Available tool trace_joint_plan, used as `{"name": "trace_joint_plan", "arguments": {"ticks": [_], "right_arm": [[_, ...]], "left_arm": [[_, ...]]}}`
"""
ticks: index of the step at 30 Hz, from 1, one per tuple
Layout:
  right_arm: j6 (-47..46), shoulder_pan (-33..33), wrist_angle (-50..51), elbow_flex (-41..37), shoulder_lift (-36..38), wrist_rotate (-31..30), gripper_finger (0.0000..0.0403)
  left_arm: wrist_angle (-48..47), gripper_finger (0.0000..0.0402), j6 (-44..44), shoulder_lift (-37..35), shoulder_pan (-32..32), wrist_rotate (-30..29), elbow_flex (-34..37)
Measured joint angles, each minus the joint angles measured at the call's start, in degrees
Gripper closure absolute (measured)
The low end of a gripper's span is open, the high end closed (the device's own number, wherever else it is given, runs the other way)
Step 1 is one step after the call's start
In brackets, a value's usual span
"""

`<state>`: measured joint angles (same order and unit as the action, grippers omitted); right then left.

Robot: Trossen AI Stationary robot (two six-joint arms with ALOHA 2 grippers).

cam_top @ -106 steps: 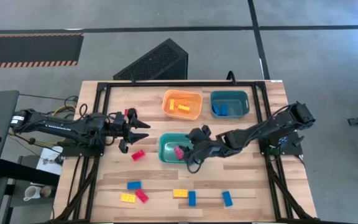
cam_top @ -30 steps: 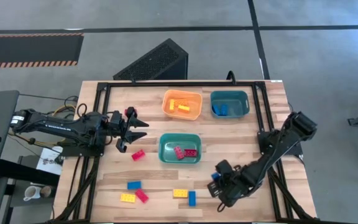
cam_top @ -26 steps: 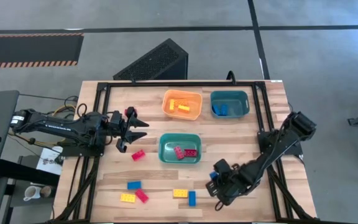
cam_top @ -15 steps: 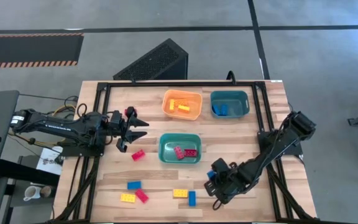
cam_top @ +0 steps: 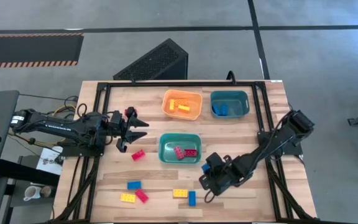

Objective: Sort & place blocks by color
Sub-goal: Put the blue game piece into the blue bin

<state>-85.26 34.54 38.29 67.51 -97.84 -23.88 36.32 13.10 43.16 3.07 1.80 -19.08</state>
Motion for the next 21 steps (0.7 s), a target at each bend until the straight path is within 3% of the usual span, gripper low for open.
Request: {"name": "trace_joint_plan", "arguments": {"ticks": [12, 21], "right_arm": [[8.2, -1.3, -5.7, -0.4, 0.4, 0.2, 0.0276], [14.5, -6.7, -5.6, -6.0, 8.8, -0.9, 0.0275]], "left_arm": [[-0.9, 0.0239, -0.2, 0.0, 0.0, -0.2, 0.0], [-1.0, 0.0239, -0.5, 0.0, 0.0, -0.8, 0.0]]}}
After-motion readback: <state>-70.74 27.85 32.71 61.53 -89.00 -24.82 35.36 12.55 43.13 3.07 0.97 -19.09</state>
